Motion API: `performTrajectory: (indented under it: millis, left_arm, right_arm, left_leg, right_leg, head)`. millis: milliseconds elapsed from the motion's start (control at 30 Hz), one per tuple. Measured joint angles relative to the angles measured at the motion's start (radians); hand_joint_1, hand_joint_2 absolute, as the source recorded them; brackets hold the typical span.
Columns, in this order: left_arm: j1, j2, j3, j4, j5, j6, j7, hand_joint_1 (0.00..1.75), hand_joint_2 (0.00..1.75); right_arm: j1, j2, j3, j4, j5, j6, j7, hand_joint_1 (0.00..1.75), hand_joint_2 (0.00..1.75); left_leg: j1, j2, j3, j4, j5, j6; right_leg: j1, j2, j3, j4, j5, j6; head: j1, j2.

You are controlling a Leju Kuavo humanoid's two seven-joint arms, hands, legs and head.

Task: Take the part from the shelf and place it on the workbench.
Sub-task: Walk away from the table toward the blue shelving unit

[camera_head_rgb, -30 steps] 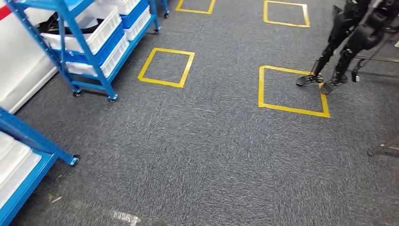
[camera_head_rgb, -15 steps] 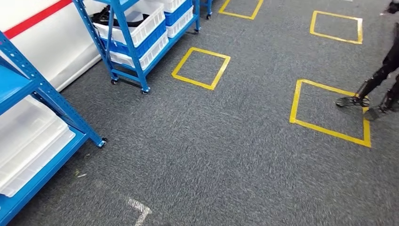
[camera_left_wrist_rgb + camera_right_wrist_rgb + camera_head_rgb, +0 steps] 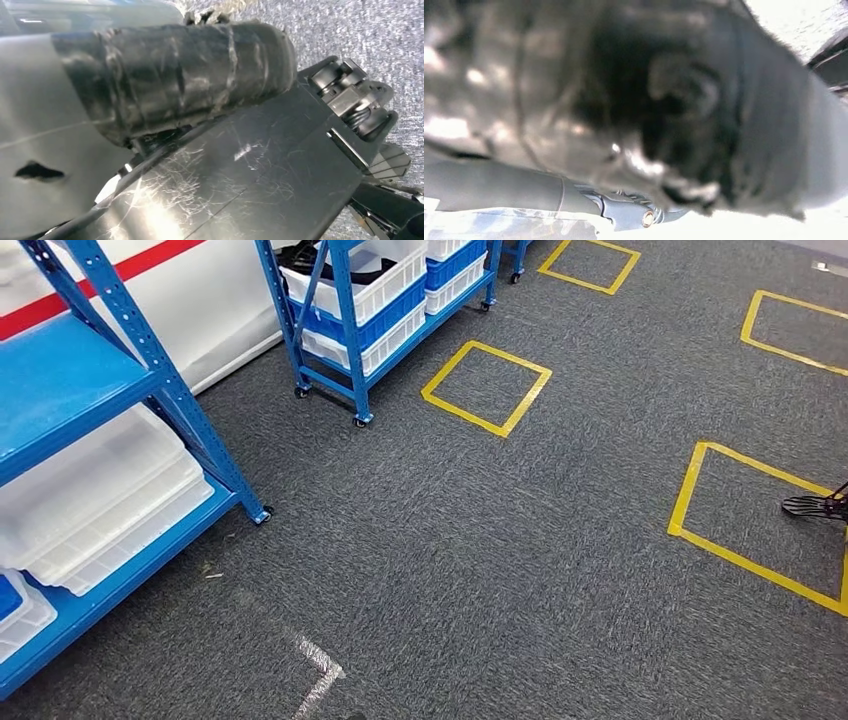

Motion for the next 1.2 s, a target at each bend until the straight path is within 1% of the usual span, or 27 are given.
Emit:
performTrajectory:
  millis: [33,100,133,167,200,233,267,300,367,433,467,500,567,633,667,700,733,800,833,867,933,967,1000,1067,1133,1167,1200]
  left_arm:
    - [-0.002,-0.001,-0.002,0.0,0.002,0.0,0.001,0.0,0.0]
    - [-0.007,-0.002,-0.005,0.0,0.004,0.0,0.002,0.0,0.0]
    - [-0.009,-0.003,-0.006,0.0,0.005,0.0,0.002,0.0,0.0]
    - [-0.01,-0.004,-0.007,0.0,0.006,0.0,0.002,0.0,0.0]
    - [-0.01,-0.004,-0.008,0.0,0.008,-0.001,0.002,0.0,0.0]
    - [-0.01,-0.004,-0.008,0.0,0.011,-0.001,0.003,0.0,0.0]
    - [-0.01,-0.005,-0.008,0.0,0.015,-0.002,0.003,0.0,0.0]
    - [-0.011,-0.005,-0.008,0.0,0.019,-0.002,0.003,0.0,0.0]
    - [-0.012,-0.006,-0.008,0.0,0.022,-0.003,0.004,0.0,0.0]
    - [-0.012,-0.006,-0.008,0.0,0.024,-0.003,0.004,0.0,0.0]
    - [-0.011,-0.006,-0.008,0.0,0.026,-0.004,0.001,0.0,0.0]
    - [-0.01,-0.006,-0.008,0.0,0.031,-0.007,-0.004,0.0,0.0]
    - [-0.011,-0.004,-0.008,0.0,0.041,-0.017,-0.023,0.0,0.0]
    - [-0.016,-0.001,-0.008,0.0,0.047,-0.025,-0.039,0.0,0.0]
    - [-0.018,-0.001,-0.008,0.0,0.045,-0.025,-0.043,0.0,0.0]
    - [-0.018,-0.001,-0.008,0.0,0.041,-0.024,-0.044,0.0,0.0]
    - [-0.018,-0.001,-0.008,0.0,0.037,-0.021,-0.043,0.0,0.0]
    - [-0.019,-0.001,-0.008,0.0,0.029,-0.015,-0.043,0.0,0.0]
    - [-0.021,-0.002,-0.008,0.0,0.027,-0.013,-0.043,0.0,0.0]
    - [-0.024,-0.004,-0.008,0.0,0.026,-0.012,-0.044,0.0,0.0]
    - [-0.028,-0.009,-0.009,0.0,0.025,-0.008,-0.048,0.0,0.0]
    - [-0.027,-0.011,-0.009,0.0,0.025,-0.002,-0.051,0.0,0.0]
    - [-0.027,-0.012,-0.009,-0.001,0.026,0.007,-0.056,0.0,0.0]
    - [-0.028,-0.015,-0.009,-0.001,0.037,0.025,-0.072,0.0,0.0]
    - [-0.031,-0.017,-0.009,-0.001,0.064,0.031,-0.085,0.0,0.0]
    - [-0.03,-0.017,-0.009,-0.001,0.078,0.028,-0.087,0.0,0.0]
    - [-0.029,-0.018,-0.009,-0.001,0.089,0.025,-0.087,0.0,0.0]
  right_arm:
    - [-0.001,0.001,0.0,0.0,-0.001,-0.003,-0.004,0.0,0.0]
    - [0.001,0.002,0.0,0.0,-0.002,-0.006,-0.006,0.0,0.0]
    - [0.003,0.002,0.0,0.0,-0.002,-0.006,-0.006,0.0,0.0]
    - [0.005,0.002,0.0,0.0,-0.003,-0.006,-0.006,0.0,0.0]
    - [0.007,0.002,0.0,0.0,-0.003,-0.007,-0.006,0.0,0.0]
    - [0.007,0.002,0.0,0.0,-0.003,-0.007,-0.005,0.0,0.0]
    - [0.006,0.002,0.0,0.0,-0.003,-0.007,-0.005,0.0,0.0]
    - [0.006,0.002,0.0,0.0,-0.004,-0.007,-0.005,0.0,0.0]
    - [0.004,0.004,0.001,0.0,-0.004,-0.007,-0.005,0.0,0.0]
    - [0.005,0.006,0.002,0.0,-0.004,-0.006,-0.005,0.0,0.0]
    - [0.005,0.006,0.002,0.0,-0.005,-0.007,-0.005,0.0,0.0]
    - [0.005,0.006,0.003,0.0,-0.006,-0.008,-0.006,0.0,0.0]
    - [0.006,0.006,0.005,0.0,-0.011,-0.012,-0.016,0.0,0.0]
    - [0.008,0.005,0.005,0.001,-0.022,-0.021,-0.031,0.0,0.0]
    - [0.009,0.004,0.005,0.001,-0.029,-0.025,-0.038,0.0,0.0]
    - [0.009,0.003,0.005,0.001,-0.037,-0.03,-0.046,0.0,0.0]
    - [0.008,0.003,0.005,0.002,-0.045,-0.034,-0.053,0.0,0.0]
    - [0.007,0.002,0.005,0.002,-0.055,-0.04,-0.061,0.0,0.0]
    - [0.007,0.002,0.005,0.002,-0.058,-0.042,-0.063,0.0,0.0]
    - [0.007,0.001,0.005,0.002,-0.059,-0.043,-0.065,0.0,0.0]
    - [0.006,0.0,0.005,0.002,-0.059,-0.043,-0.068,0.0,0.0]
    - [0.004,0.0,0.005,0.001,-0.059,-0.041,-0.067,0.0,0.0]
    - [0.003,0.0,0.005,0.001,-0.06,-0.037,-0.065,0.0,0.0]
    - [0.001,0.0,0.005,0.0,-0.06,-0.02,-0.056,0.0,0.0]
    - [0.003,-0.002,0.005,0.001,-0.063,0.0,-0.047,0.0,0.0]
    - [0.004,-0.005,0.005,0.001,-0.067,0.006,-0.045,0.0,0.0]
    - [0.005,-0.009,0.005,0.001,-0.072,0.009,-0.045,0.0,0.0]
  left_leg:
    - [0.002,-0.009,0.003,-0.004,0.002,0.006]
    - [0.001,-0.028,0.004,-0.005,0.001,0.013]
    - [0.0,-0.04,0.005,-0.004,0.001,0.015]
    - [-0.001,-0.055,0.005,-0.003,0.0,0.016]
    - [-0.001,-0.07,0.006,-0.001,-0.001,0.016]
    - [-0.001,-0.086,0.006,0.002,-0.002,0.015]
    - [0.0,-0.1,0.006,0.005,-0.004,0.013]
    - [0.0,-0.113,0.004,0.009,-0.006,0.01]
    - [0.002,-0.137,-0.003,0.013,-0.006,0.001]
    - [0.005,-0.155,-0.01,0.011,-0.004,-0.012]
    - [0.005,-0.143,-0.014,0.017,-0.007,-0.017]
    - [0.004,-0.12,-0.024,0.038,-0.02,-0.022]
    - [0.001,-0.058,-0.071,0.139,-0.071,-0.029]
    - [0.001,-0.033,-0.133,0.262,-0.119,-0.034]
    - [0.001,-0.03,-0.148,0.289,-0.121,-0.035]
    - [0.002,-0.026,-0.143,0.278,-0.105,-0.035]
    - [0.002,-0.018,-0.118,0.229,-0.074,-0.035]
    - [-0.002,0.032,-0.045,0.091,-0.016,-0.03]
    - [-0.004,0.052,-0.02,0.042,-0.002,-0.023]
    - [-0.007,0.064,-0.008,0.018,0.0,-0.016]
    - [-0.008,0.044,-0.007,0.011,-0.001,-0.003]
    - [-0.007,0.033,-0.006,0.008,0.0,0.002]
    - [-0.005,0.022,-0.003,0.005,0.002,0.008]
    - [-0.003,0.0,-0.001,0.002,0.004,0.019]
    - [-0.005,-0.026,-0.001,0.003,0.003,0.025]
    - [-0.007,-0.042,0.0,0.003,0.003,0.026]
    - [-0.008,-0.058,0.001,0.004,0.003,0.026]
  right_leg:
    - [-0.002,0.028,-0.019,0.042,-0.025,0.002]
    - [-0.001,0.07,-0.084,0.172,-0.083,0.002]
    - [-0.001,0.076,-0.115,0.227,-0.097,0.002]
    - [-0.001,0.079,-0.133,0.25,-0.091,0.001]
    - [-0.001,0.083,-0.135,0.236,-0.066,-0.001]
    - [-0.001,0.09,-0.121,0.189,-0.026,-0.003]
    - [-0.002,0.112,-0.098,0.124,0.013,-0.006]
    - [-0.004,0.137,-0.077,0.063,0.039,-0.008]
    - [-0.005,0.17,-0.056,0.001,0.056,-0.01]
    - [-0.004,0.152,-0.048,-0.009,0.058,-0.016]
    - [-0.004,0.139,-0.042,-0.014,0.061,-0.021]
    - [-0.005,0.126,-0.036,-0.02,0.064,-0.026]
    - [-0.002,0.098,-0.028,-0.026,0.064,-0.034]
    - [0.0,0.065,-0.024,-0.026,0.06,-0.038]
    - [0.001,0.049,-0.022,-0.026,0.057,-0.038]
    - [0.001,0.034,-0.02,-0.026,0.055,-0.038]
    - [0.0,0.022,-0.017,-0.026,0.052,-0.036]
    - [0.005,0.002,-0.01,-0.024,0.044,-0.029]
    - [0.009,-0.007,-0.006,-0.023,0.04,-0.024]
    - [0.013,-0.016,-0.003,-0.023,0.036,-0.019]
    - [0.016,-0.034,0.004,-0.026,0.03,-0.01]
    - [0.014,-0.026,0.006,-0.021,0.023,-0.005]
    - [0.011,-0.005,0.0,-0.003,0.009,-0.001]
    - [0.008,0.054,-0.046,0.096,-0.045,0.004]
    - [0.008,0.077,-0.115,0.226,-0.094,0.003]
    - [0.008,0.08,-0.135,0.256,-0.092,0.001]
    - [0.008,0.083,-0.138,0.248,-0.071,-0.002]
  head:
    - [0.003,0.0]
    - [0.009,0.0]
    - [0.009,0.0]
    - [0.009,0.0]
    - [0.009,0.0]
    - [0.01,0.0]
    - [0.01,0.0]
    - [0.01,0.0]
    - [0.009,0.0]
    - [0.009,0.0]
    - [0.009,0.0]
    - [0.007,0.0]
    - [0.001,0.0]
    - [-0.001,0.0]
    - [-0.001,0.0]
    - [-0.001,0.0]
    - [-0.001,0.0]
    - [-0.003,0.0]
    - [-0.002,0.0]
    - [0.0,0.0]
    - [0.003,0.0]
    - [0.004,0.0]
    - [0.005,0.0]
    - [0.01,0.0]
    - [0.012,0.0]
    - [0.012,0.0]
    - [0.012,0.0]
